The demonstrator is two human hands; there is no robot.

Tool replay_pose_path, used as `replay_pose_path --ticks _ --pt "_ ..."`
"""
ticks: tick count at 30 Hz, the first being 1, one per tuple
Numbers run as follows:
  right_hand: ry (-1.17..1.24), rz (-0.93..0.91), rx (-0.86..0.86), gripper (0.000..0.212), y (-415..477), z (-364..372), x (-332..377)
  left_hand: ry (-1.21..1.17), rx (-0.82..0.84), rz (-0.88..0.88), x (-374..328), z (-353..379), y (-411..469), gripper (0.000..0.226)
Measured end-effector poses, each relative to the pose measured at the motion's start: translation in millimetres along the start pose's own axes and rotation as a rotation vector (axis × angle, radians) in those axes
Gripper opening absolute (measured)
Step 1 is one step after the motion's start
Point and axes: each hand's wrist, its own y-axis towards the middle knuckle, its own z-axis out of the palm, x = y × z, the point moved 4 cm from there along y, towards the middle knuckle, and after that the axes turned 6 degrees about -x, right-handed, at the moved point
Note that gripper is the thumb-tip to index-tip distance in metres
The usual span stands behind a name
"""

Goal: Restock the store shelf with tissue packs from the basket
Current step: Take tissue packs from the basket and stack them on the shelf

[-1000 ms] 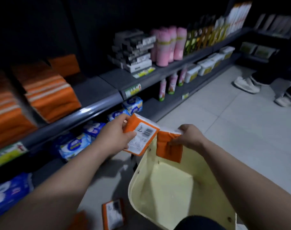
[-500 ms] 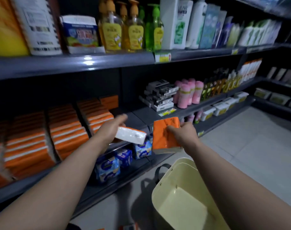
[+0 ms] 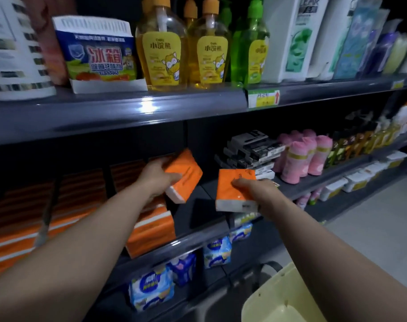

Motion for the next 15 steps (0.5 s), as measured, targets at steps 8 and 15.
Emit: replay_pose_path --ticks 8,15 --pt "-0.042 -0.132 0.091 0.026 96 47 2 0.158 0.001 0.052 30 42 100 0.054" --pt "-0.040 -0.167 0.080 0.028 148 80 -5 0.374 -0.054 0.053 75 45 158 0.054"
